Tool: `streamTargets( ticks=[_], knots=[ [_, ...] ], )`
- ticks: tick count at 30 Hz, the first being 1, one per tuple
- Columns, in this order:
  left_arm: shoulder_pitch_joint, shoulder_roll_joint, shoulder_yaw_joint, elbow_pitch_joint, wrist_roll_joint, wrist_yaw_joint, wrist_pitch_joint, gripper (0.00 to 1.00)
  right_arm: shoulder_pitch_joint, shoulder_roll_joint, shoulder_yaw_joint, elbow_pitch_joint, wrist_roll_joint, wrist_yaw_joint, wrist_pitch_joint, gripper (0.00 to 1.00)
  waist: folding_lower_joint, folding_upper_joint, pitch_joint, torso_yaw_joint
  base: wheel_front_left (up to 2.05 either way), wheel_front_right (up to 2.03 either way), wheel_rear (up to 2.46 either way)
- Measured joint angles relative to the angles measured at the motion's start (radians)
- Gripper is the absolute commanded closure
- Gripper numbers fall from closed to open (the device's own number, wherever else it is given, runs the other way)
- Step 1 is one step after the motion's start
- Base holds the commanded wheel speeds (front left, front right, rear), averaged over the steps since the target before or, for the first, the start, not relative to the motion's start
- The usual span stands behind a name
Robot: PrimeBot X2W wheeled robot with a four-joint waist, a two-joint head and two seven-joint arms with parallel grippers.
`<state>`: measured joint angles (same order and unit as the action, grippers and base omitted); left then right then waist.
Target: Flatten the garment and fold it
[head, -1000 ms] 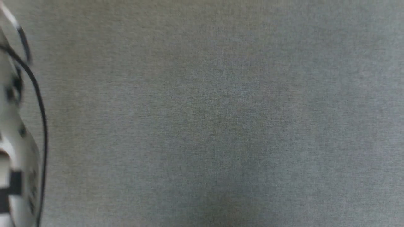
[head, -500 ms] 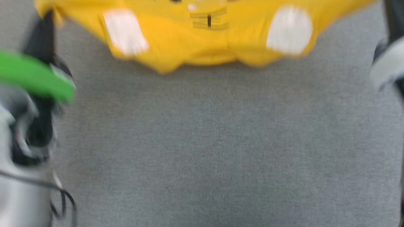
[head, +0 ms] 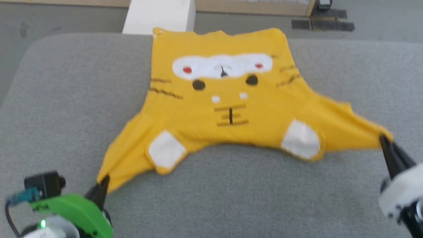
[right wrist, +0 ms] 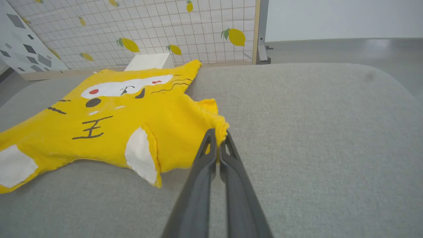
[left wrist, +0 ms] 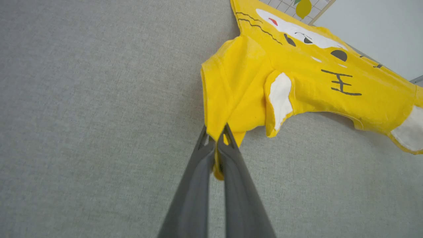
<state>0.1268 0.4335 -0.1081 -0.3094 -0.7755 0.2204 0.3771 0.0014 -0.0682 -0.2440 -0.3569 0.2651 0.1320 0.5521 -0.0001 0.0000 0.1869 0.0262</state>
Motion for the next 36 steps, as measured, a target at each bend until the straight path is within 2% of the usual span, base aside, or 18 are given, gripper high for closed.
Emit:
streamTargets(
  ticks=[4, 11, 15, 20, 25, 29, 36],
  knots=[
    [0.116, 0.004, -0.010, -0.007, -0.010, 0.002, 0.010, 1.00, 0.153, 0.015, -0.062, 0.025, 0.030, 0.000, 0.004, 1.00, 0.0000, 0.0000, -0.038, 0.010, 0.00, 0.00, 0.00],
    [0.269, 0.007, -0.029, 0.038, -0.049, -0.005, 0.039, 1.00, 0.341, 0.017, -0.103, 0.117, 0.130, 0.000, 0.048, 1.00, 0.0000, 0.0000, -0.075, 0.017, 0.00, 0.00, 0.00],
    [0.305, 0.029, -0.020, 0.054, -0.066, -0.005, 0.067, 1.00, 0.413, 0.018, -0.112, 0.135, 0.155, 0.000, 0.107, 1.00, 0.0000, 0.0000, -0.075, 0.020, 0.00, 0.00, 0.00],
    [0.344, 0.083, 0.011, 0.043, -0.069, 0.010, 0.109, 1.00, 0.466, 0.018, -0.115, 0.137, 0.176, 0.000, 0.187, 1.00, 0.0000, 0.0000, -0.076, 0.020, 0.00, 0.00, 0.00],
    [0.355, 0.099, 0.037, -0.003, -0.069, 0.027, 0.112, 1.00, 0.470, 0.018, -0.115, 0.119, 0.181, 0.000, 0.188, 1.00, 0.0000, 0.0000, -0.077, 0.015, 0.00, 0.00, 0.00],
    [0.339, 0.095, 0.030, -0.052, -0.068, 0.026, 0.093, 1.00, 0.424, 0.017, -0.095, 0.125, 0.132, 0.000, 0.122, 1.00, 0.0000, 0.0000, -0.075, 0.012, 0.00, 0.00, 0.00],
    [0.248, 0.075, -0.014, -0.125, -0.044, 0.017, 0.079, 1.00, 0.285, 0.018, -0.022, 0.256, 0.033, 0.000, 0.035, 1.00, 0.0001, 0.0000, -0.064, 0.016, 0.00, 0.00, 0.00]
  ],
)
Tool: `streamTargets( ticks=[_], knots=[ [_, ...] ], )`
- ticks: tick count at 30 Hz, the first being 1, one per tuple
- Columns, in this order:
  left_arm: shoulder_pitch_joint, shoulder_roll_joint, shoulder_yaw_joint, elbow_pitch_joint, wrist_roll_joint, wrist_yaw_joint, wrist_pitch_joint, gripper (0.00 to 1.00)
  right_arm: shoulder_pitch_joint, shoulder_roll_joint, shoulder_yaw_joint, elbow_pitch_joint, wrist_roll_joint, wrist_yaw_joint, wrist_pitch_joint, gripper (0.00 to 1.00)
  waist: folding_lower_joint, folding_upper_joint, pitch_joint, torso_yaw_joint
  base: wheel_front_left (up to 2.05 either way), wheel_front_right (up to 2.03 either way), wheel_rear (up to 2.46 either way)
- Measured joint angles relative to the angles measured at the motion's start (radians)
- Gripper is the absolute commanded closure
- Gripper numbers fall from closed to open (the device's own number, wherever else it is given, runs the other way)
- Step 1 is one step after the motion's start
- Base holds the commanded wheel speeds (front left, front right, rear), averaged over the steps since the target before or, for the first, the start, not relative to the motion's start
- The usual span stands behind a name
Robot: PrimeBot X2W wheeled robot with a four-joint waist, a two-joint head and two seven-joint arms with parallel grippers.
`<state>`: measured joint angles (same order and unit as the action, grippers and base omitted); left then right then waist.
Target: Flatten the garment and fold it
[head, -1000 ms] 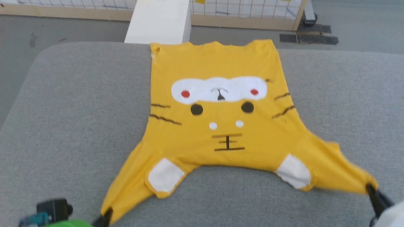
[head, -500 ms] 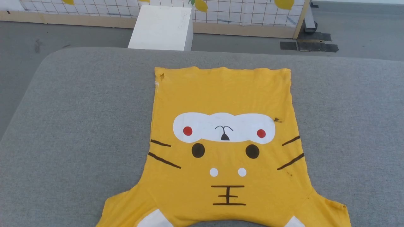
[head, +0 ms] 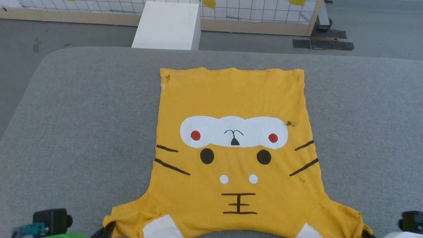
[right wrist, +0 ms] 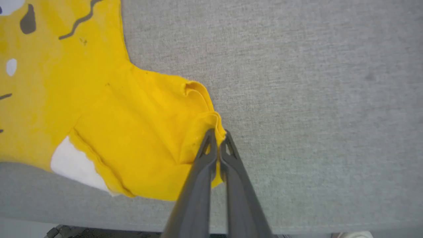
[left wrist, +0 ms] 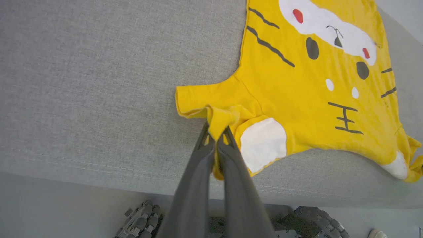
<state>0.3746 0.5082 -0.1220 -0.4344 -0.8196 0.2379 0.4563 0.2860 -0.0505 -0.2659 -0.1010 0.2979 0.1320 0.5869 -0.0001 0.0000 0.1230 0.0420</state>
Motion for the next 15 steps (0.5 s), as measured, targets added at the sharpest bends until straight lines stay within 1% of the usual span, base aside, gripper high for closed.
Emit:
streamTargets(
  ticks=[5, 6, 7, 8, 9, 10, 12, 15],
  knots=[
    [-0.035, -0.004, -0.023, -0.023, 0.022, -0.001, 0.000, 1.00, -0.050, -0.002, 0.030, 0.127, -0.052, 0.000, -0.032, 1.00, 0.0000, 0.0000, 0.006, 0.008, 0.00, 0.00, 0.00],
    [-0.038, -0.005, -0.024, -0.026, 0.026, -0.001, 0.000, 1.00, -0.055, -0.003, 0.031, 0.138, -0.062, 0.000, -0.037, 0.96, 0.0000, 0.0000, 0.007, 0.009, 0.00, 0.00, 0.00],
    [-0.042, -0.006, -0.027, -0.028, 0.029, -0.001, 0.000, 1.00, -0.061, -0.003, 0.031, 0.151, -0.070, 0.000, -0.042, 0.87, 0.0000, 0.0000, 0.009, 0.011, 0.00, 0.00, 0.00],
    [-0.045, -0.007, -0.030, -0.029, 0.032, -0.001, 0.000, 1.00, -0.063, -0.003, 0.029, 0.157, -0.076, 0.001, -0.046, 0.68, 0.0000, 0.0000, 0.010, 0.014, 0.00, 0.00, 0.00],
    [-0.048, -0.007, -0.033, -0.029, 0.034, -0.001, 0.000, 1.00, -0.063, -0.003, 0.026, 0.157, -0.079, 0.001, -0.048, 0.27, 0.0000, 0.0000, 0.011, 0.016, 0.00, 0.00, 0.00],
    [-0.049, -0.007, -0.036, -0.030, 0.036, -0.001, 0.000, 1.00, -0.063, -0.003, 0.017, 0.156, -0.077, 0.001, -0.050, 0.00, 0.0000, 0.0000, 0.012, 0.020, 0.00, 0.00, 0.00],
    [-0.049, -0.009, -0.040, -0.032, 0.036, -0.001, 0.000, 1.00, -0.063, -0.002, 0.000, 0.135, -0.076, 0.001, -0.048, 0.00, 0.0000, 0.0000, 0.012, 0.026, 0.00, 0.00, 0.00],
    [-0.047, -0.013, -0.042, -0.036, 0.036, 0.000, -0.005, 1.00, -0.062, 0.000, -0.029, 0.055, -0.051, 0.001, -0.015, 0.00, 0.0000, 0.0000, 0.009, 0.035, 0.00, 0.00, 0.00]
  ],
)
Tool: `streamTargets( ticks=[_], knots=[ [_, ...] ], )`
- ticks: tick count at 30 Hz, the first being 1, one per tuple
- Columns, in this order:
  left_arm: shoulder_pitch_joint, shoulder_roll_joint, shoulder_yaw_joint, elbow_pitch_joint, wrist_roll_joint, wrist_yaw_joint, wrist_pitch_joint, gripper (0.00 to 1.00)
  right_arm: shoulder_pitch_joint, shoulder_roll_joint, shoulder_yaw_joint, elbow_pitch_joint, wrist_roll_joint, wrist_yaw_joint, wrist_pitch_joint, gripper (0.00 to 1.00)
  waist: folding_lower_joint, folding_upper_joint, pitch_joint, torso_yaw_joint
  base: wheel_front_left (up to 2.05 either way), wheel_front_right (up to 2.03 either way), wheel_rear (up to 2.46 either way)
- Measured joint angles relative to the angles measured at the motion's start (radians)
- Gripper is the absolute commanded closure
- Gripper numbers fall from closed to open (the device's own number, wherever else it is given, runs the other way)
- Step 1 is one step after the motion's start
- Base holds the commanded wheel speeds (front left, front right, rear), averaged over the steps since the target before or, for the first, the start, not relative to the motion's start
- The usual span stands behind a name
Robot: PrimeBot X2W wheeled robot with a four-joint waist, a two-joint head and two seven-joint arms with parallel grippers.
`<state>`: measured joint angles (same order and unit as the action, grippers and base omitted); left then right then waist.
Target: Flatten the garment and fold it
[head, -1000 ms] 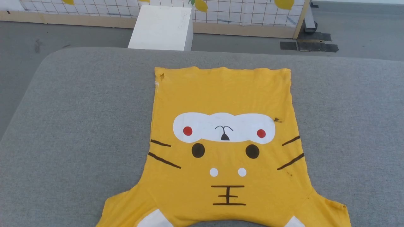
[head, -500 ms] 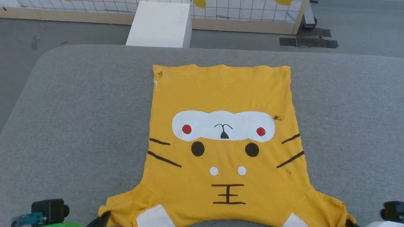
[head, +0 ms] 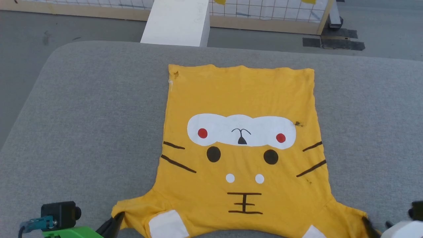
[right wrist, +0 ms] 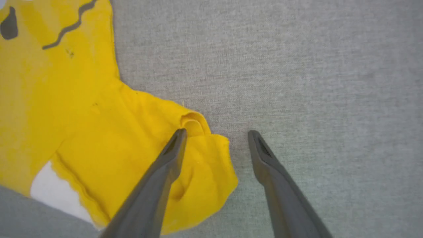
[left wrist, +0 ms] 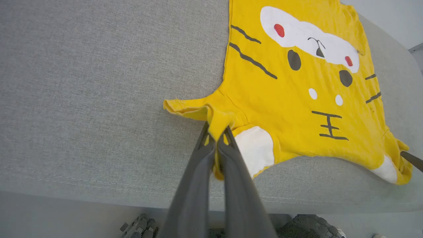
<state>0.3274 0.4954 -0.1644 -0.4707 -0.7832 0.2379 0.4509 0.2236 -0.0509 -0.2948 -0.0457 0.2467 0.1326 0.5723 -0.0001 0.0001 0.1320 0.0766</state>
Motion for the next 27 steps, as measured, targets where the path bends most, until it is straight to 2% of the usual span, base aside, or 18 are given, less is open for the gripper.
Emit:
streamTargets(
  ticks=[3, 6, 9, 11, 17, 23, 27],
  knots=[
    [0.003, -0.007, 0.000, -0.012, 0.000, 0.000, -0.012, 1.00, -0.013, -0.002, -0.032, -0.164, 0.016, 0.000, 0.065, 0.00, 0.0000, -0.0001, -0.001, 0.009, 0.00, 0.00, 0.00],
    [0.004, -0.011, -0.002, -0.026, 0.000, -0.001, -0.023, 1.00, -0.096, -0.037, -0.058, -0.293, 0.001, 0.000, 0.131, 0.00, 0.0000, 0.0000, 0.010, 0.016, 0.00, 0.00, 0.00],
    [0.000, -0.017, -0.004, -0.039, 0.000, -0.011, -0.038, 1.00, -0.241, -0.098, -0.057, -0.347, -0.026, 0.000, 0.202, 0.00, 0.0000, -0.0001, 0.035, 0.025, 0.00, 0.00, 0.00],
    [-0.007, -0.025, -0.004, -0.054, -0.002, -0.022, -0.053, 1.00, -0.363, -0.112, -0.059, -0.348, -0.041, -0.001, 0.235, 0.00, 0.0000, 0.0000, 0.057, 0.032, 0.00, 0.00, 0.00],
    [-0.078, -0.053, -0.007, -0.093, -0.019, -0.076, -0.099, 1.00, -0.786, -0.204, 0.025, -0.194, -0.135, 0.000, 0.264, 0.00, 0.0001, 0.0000, 0.156, 0.059, 0.00, 0.00, 0.00],
    [-0.153, -0.060, -0.016, -0.099, -0.023, -0.119, -0.126, 1.00, -1.071, -0.166, 0.032, 0.027, -0.225, -0.001, 0.310, 0.00, 0.0002, 0.0000, 0.268, 0.090, 0.00, 0.00, 0.00],
    [-0.189, -0.069, -0.032, -0.089, -0.023, -0.140, -0.139, 1.00, -1.145, -0.143, 0.018, 0.130, -0.301, -0.001, 0.327, 0.00, 0.0002, 0.0000, 0.338, 0.117, 0.00, 0.00, 0.00]
  ],
)
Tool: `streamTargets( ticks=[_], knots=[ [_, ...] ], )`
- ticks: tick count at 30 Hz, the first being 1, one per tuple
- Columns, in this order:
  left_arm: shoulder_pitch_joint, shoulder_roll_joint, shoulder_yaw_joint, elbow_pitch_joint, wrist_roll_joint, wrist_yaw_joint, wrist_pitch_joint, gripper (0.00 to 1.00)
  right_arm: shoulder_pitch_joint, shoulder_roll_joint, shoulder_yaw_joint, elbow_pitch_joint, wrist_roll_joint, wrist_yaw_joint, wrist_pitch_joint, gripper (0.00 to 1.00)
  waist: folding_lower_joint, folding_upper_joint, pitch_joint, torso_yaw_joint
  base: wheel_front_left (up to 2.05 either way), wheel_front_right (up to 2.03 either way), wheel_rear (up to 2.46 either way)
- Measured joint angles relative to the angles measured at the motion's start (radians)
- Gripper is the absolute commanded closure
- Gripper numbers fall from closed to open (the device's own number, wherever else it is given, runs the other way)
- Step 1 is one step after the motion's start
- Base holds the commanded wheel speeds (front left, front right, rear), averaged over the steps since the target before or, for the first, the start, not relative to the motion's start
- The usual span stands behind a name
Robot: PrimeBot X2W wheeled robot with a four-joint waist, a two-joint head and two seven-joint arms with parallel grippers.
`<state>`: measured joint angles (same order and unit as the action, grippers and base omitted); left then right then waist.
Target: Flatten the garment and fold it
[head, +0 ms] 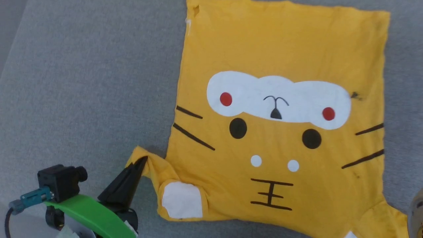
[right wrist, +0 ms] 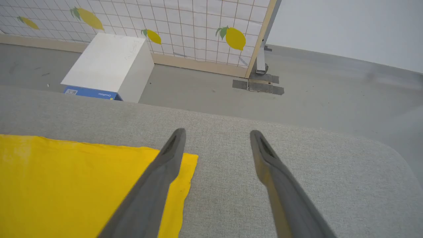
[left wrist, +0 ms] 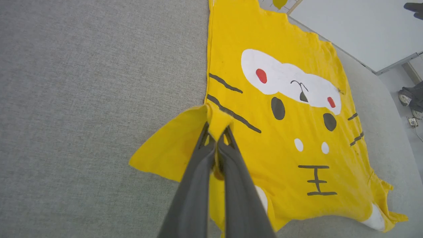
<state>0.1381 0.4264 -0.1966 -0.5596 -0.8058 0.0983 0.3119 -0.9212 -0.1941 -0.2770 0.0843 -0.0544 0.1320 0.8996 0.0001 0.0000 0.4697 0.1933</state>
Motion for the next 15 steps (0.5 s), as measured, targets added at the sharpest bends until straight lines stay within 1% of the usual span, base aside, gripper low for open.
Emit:
streamTargets(
  ticks=[6, 13, 14, 15],
  knots=[
    [-0.025, -0.017, -0.014, 0.033, 0.000, -0.020, -0.020, 1.00, -0.012, 0.032, -0.064, 0.091, -0.078, 0.000, 0.035, 0.00, 0.0000, 0.0000, 0.081, 0.047, 0.00, 0.00, 0.00],
    [-0.039, -0.020, -0.016, 0.065, -0.003, -0.036, -0.032, 1.00, -0.009, 0.058, -0.131, 0.125, -0.122, 0.000, 0.042, 0.00, 0.0000, 0.0000, 0.137, 0.096, 0.00, 0.00, 0.00],
    [-0.041, -0.020, -0.015, 0.067, -0.004, -0.037, -0.033, 1.00, -0.008, 0.059, -0.139, 0.126, -0.126, 0.000, 0.042, 0.18, 0.0000, 0.0000, 0.142, 0.101, 0.00, 0.00, 0.00],
    [-0.043, -0.020, -0.015, 0.068, -0.005, -0.037, -0.034, 1.00, -0.008, 0.062, -0.147, 0.125, -0.128, 0.000, 0.042, 0.77, 0.0000, 0.0000, 0.146, 0.105, 0.00, 0.00, 0.00]
  ],
)
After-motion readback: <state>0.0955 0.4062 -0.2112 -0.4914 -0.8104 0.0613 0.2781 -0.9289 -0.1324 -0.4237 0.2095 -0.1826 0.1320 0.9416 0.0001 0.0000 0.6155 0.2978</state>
